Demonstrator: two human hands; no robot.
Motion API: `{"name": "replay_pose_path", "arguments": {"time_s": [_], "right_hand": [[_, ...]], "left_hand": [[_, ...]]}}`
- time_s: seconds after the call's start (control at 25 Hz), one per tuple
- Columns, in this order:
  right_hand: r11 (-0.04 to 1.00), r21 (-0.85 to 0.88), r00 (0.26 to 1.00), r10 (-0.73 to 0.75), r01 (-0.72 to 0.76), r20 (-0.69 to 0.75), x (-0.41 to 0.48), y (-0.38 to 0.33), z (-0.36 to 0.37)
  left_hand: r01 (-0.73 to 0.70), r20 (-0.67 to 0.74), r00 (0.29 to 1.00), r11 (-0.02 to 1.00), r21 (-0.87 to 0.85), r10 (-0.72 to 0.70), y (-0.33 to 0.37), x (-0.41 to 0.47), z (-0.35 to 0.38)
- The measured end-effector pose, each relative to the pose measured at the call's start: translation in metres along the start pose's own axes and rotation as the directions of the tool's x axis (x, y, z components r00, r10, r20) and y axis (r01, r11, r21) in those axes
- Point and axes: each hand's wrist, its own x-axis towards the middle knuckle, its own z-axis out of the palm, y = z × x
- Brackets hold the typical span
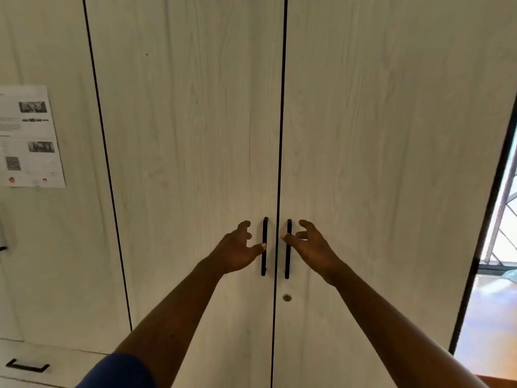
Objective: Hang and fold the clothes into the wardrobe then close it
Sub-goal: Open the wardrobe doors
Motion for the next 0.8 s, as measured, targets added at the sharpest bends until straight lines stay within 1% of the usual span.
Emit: {"name": "replay_pose_path", "arguments": {"time_s": [0.12,0.2,0.28,0.32,0.36,0.4,0.48,0.56,0.64,0.72,0.8], "right_hand": [[1.000,-0.012,0.998,-0.027,0.027,-0.055,0.016,0.006,0.021],[1.000,0.004,0.999,-0.010,0.010,-0.048,0.026,0.010,0.034],[0.996,0.083,0.998,0.046,-0.043,-0.036,0.033,0.017,0.040],[0.994,0.106,0.998,0.045,-0.041,-0.036,0.035,0.019,0.041],[0.997,0.061,0.997,0.040,-0.036,-0.062,0.036,0.023,0.044],[0.999,0.012,0.995,0.036,-0.035,-0.095,0.037,0.026,0.045],[0.998,-0.023,0.974,0.057,-0.064,-0.220,0.039,0.026,0.052],[0.994,-0.090,0.916,0.021,-0.062,-0.400,0.033,0.026,0.069],[0.973,-0.211,0.839,-0.038,-0.093,-0.543,0.018,0.031,0.089],[0.925,-0.330,0.758,-0.076,-0.189,-0.648,-0.003,0.037,0.109],[0.887,-0.376,0.669,-0.110,-0.267,-0.735,-0.033,0.041,0.117]], "left_hand": [[0.022,0.017,1.000,0.996,-0.090,-0.020,-0.001,0.009,0.027],[-0.020,0.009,1.000,0.992,-0.122,0.021,-0.003,0.015,0.041],[-0.085,-0.025,0.996,0.975,-0.206,0.081,-0.006,0.026,0.048],[-0.119,-0.050,0.993,0.961,-0.248,0.110,-0.010,0.035,0.052],[-0.126,-0.070,0.991,0.956,-0.263,0.111,-0.015,0.041,0.058],[-0.100,-0.099,0.992,0.957,-0.272,0.075,-0.020,0.048,0.064],[-0.044,-0.121,0.993,0.954,-0.296,0.009,-0.034,0.058,0.072],[-0.081,-0.110,0.993,0.941,-0.329,0.047,-0.052,0.065,0.077],[-0.174,-0.148,0.980,0.929,-0.327,0.131,-0.060,0.067,0.082],[-0.195,-0.142,0.977,0.931,-0.309,0.158,-0.062,0.064,0.093],[-0.203,-0.134,0.976,0.934,-0.293,0.170,-0.064,0.058,0.102]]}}
